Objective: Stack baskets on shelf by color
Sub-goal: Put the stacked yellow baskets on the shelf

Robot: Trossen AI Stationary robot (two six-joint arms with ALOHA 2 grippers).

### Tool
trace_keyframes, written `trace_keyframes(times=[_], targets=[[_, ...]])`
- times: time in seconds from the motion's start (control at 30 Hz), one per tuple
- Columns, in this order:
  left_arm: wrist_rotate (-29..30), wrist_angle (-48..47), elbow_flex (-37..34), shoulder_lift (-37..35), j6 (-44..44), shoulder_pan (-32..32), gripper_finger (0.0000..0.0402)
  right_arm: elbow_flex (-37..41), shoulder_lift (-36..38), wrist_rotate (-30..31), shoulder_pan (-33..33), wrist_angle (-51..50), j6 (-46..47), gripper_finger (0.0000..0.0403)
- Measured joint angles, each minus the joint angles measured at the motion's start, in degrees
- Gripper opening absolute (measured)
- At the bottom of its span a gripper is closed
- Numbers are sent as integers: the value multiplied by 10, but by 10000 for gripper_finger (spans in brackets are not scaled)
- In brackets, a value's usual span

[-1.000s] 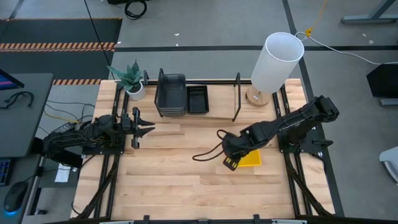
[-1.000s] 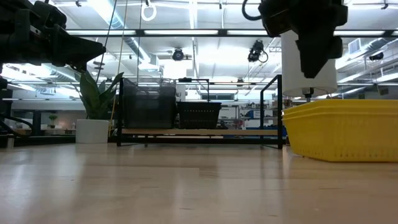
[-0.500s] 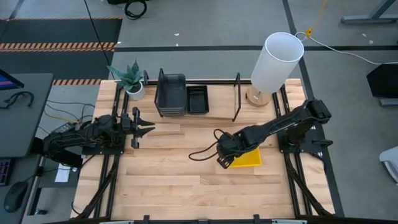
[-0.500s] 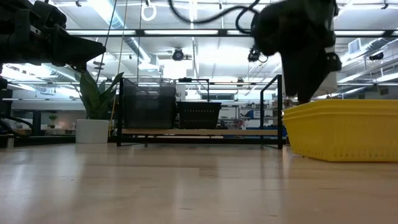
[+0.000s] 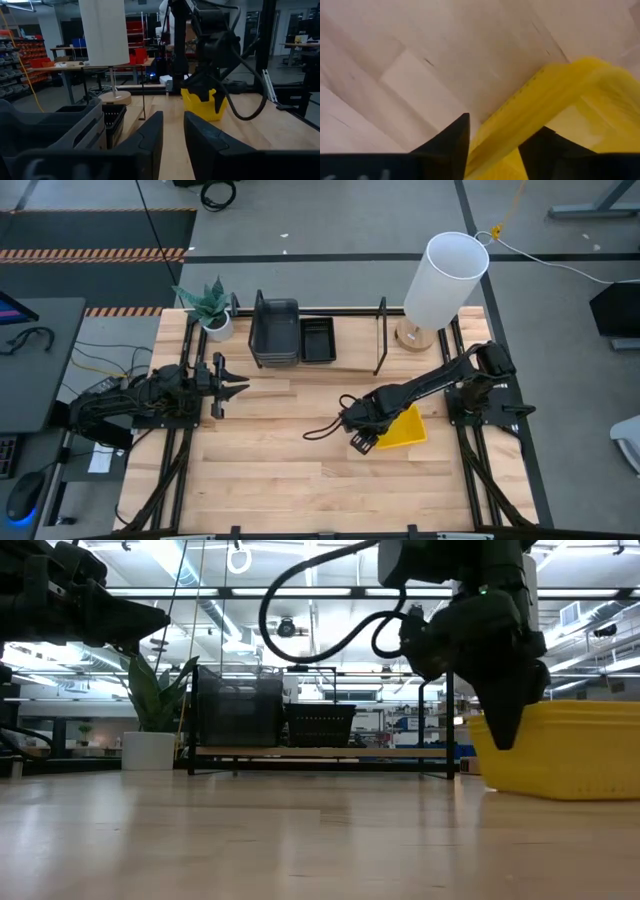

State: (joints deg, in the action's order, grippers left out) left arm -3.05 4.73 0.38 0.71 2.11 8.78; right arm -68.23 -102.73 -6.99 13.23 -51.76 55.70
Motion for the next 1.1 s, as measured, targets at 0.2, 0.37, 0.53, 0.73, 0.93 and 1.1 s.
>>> trace_keyframes(times=[0.2, 0.37, 0.53, 0.73, 0.93, 1.1], targets=[[0, 1, 0, 0, 0, 0, 82, 0, 0, -20, 2, -17, -80, 74], [0, 0, 0, 0, 0, 0, 89, -2, 0, -49, 14, -25, -156, 19], [0, 1, 0, 0, 0, 0, 85, -40, 0, -43, 22, -91, -189, 27], [0, 1, 0, 0, 0, 0, 81, -135, 0, 27, 33, -190, -215, 20], [0, 1, 0, 0, 0, 0, 89, -215, 0, 76, 42, -237, -231, 20], [0, 1, 0, 0, 0, 0, 84, -259, 0, 83, 48, -251, -247, 20]])
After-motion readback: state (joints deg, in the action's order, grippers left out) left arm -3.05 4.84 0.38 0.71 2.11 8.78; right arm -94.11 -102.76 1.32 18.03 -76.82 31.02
